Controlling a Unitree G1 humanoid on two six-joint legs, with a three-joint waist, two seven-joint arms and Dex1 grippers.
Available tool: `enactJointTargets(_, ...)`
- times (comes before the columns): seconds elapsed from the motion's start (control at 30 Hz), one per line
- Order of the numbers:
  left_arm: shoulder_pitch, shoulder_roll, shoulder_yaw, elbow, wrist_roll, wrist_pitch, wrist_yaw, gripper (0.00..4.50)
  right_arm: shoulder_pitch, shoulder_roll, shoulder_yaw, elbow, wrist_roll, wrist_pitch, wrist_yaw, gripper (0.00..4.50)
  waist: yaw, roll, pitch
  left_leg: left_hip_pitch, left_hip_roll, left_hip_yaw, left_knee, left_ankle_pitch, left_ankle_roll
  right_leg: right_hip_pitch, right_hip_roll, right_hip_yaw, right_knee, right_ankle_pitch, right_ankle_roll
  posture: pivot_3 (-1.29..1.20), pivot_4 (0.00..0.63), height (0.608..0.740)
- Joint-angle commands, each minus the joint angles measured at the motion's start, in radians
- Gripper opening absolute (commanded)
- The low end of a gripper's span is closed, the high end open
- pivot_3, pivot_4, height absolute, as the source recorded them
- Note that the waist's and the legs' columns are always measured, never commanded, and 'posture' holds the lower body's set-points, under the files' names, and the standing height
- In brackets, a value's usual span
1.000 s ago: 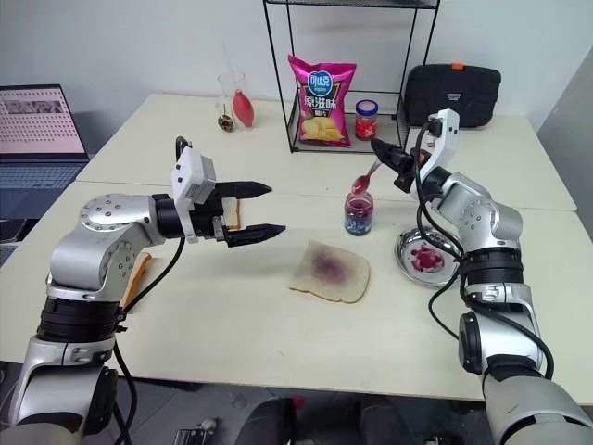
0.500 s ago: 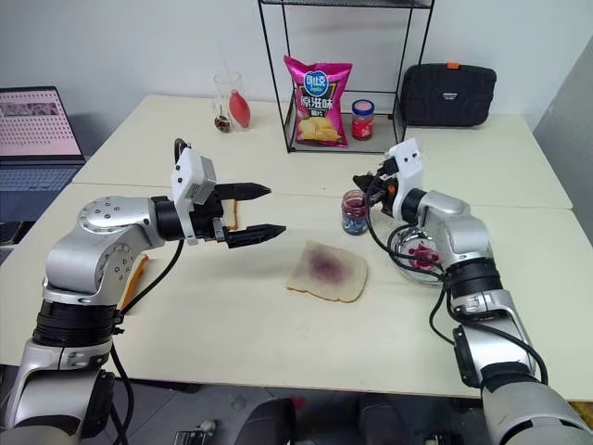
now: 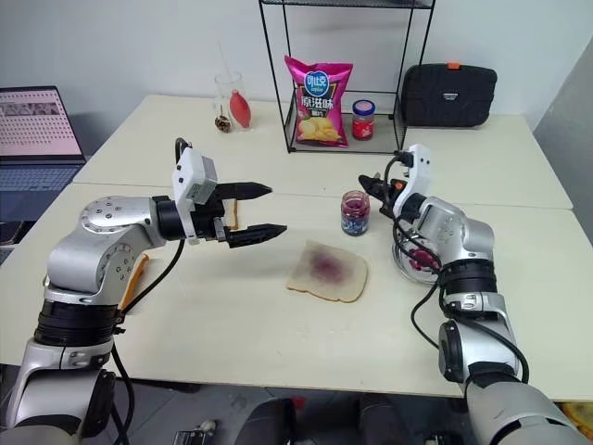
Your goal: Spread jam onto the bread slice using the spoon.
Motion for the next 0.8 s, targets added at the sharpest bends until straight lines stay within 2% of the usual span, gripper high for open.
enactJointTargets(0.03,-0.037,-0.009,-0.003,0.005,0.003,-0.031,0.001,4.42,-0.055,0.000,-0.109,-0.032,0.089,0.073,-0.079,0.09,0.000,0.000,0.000,0.000,0.000,0.000,0.000,0.000,0.000,0.000,0.000,0.000,0.000,0.000,0.000,0.00,0.150,0.740)
enactJointTargets(0.53,-0.070,-0.025,-0.027,0.065,0.012,-0.084,-0.022,4.42,-0.109,0.015,-0.376,-0.025,0.302,0.193,-0.323,0.09,-0.001,0.000,0.000,0.000,0.000,0.000,0.000,0.000,0.000,0.000,0.000,0.000,0.000,0.000,0.000,0.00,0.150,0.740)
enactJointTargets(0.7,-0.061,-0.010,-0.023,0.058,0.001,-0.075,-0.045,4.42,-0.095,0.031,-0.369,-0.141,0.370,0.252,-0.365,0.09,-0.003,0.000,0.000,0.000,0.000,0.000,0.000,0.000,0.000,0.000,0.000,0.000,0.000,0.000,0.000,0.00,0.150,0.740)
enactJointTargets(0.8,-0.025,0.039,-0.003,0.013,-0.025,-0.026,-0.072,4.42,-0.048,0.054,-0.277,-0.360,0.422,0.341,-0.358,0.09,-0.006,0.000,0.000,0.000,0.000,0.000,-0.001,0.000,0.000,-0.001,0.000,0.001,0.000,0.000,0.000,0.00,0.150,0.740)
